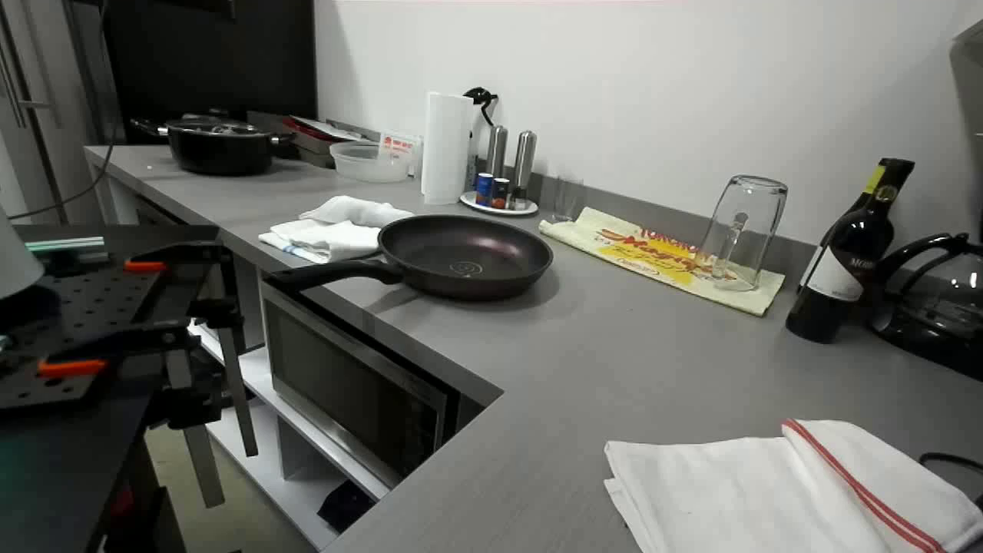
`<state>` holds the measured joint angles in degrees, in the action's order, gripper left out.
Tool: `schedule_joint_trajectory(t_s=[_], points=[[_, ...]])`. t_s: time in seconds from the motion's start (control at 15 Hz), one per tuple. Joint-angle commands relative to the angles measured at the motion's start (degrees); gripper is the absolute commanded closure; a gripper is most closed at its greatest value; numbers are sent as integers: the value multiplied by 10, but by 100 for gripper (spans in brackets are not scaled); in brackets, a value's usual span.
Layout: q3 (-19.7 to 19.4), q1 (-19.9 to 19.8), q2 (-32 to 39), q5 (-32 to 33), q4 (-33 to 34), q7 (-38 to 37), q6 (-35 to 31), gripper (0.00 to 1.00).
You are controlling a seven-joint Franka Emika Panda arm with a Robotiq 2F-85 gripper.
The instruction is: Use the cloth to wipe the pan
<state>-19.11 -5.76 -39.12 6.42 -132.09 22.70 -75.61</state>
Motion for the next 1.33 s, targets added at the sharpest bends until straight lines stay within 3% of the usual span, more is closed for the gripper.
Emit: schedule_joint_trajectory(t_s=[0.0,0.8,1.27], points=[[2,-3,1,-1,1,2,0,0],[2,-3,1,-1,1,2,0,0],[46,23,51,-39,-26,-32,-11,0]])
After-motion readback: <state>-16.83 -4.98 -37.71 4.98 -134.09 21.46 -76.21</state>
